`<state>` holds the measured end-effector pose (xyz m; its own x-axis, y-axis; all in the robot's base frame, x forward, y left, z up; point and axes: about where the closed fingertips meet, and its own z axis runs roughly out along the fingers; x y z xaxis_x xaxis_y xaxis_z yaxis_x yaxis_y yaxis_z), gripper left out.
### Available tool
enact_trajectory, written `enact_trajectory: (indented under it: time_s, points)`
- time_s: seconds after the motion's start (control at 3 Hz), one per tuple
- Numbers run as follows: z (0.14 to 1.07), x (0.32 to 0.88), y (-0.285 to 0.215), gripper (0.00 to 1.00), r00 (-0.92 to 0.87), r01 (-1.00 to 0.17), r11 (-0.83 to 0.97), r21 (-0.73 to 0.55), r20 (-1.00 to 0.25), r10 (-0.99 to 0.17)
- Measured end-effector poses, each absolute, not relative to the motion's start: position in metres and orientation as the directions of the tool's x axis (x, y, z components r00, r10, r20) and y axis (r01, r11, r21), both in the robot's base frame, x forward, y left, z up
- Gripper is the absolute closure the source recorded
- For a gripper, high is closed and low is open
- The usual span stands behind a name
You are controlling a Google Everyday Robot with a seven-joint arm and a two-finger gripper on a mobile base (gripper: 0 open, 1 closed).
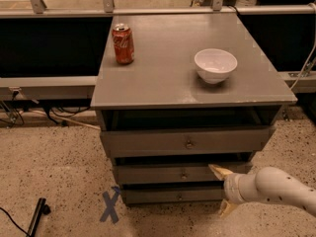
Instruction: Open middle drawer
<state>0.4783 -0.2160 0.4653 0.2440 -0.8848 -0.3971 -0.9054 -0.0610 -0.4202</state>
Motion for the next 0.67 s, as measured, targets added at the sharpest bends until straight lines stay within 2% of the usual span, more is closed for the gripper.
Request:
enact_trajectory:
  time_s: [0.67]
  points:
    - [0.455, 0.49, -0.218, 0.0, 0.239, -0.911, -0.083, -0.404, -0.354, -0.904]
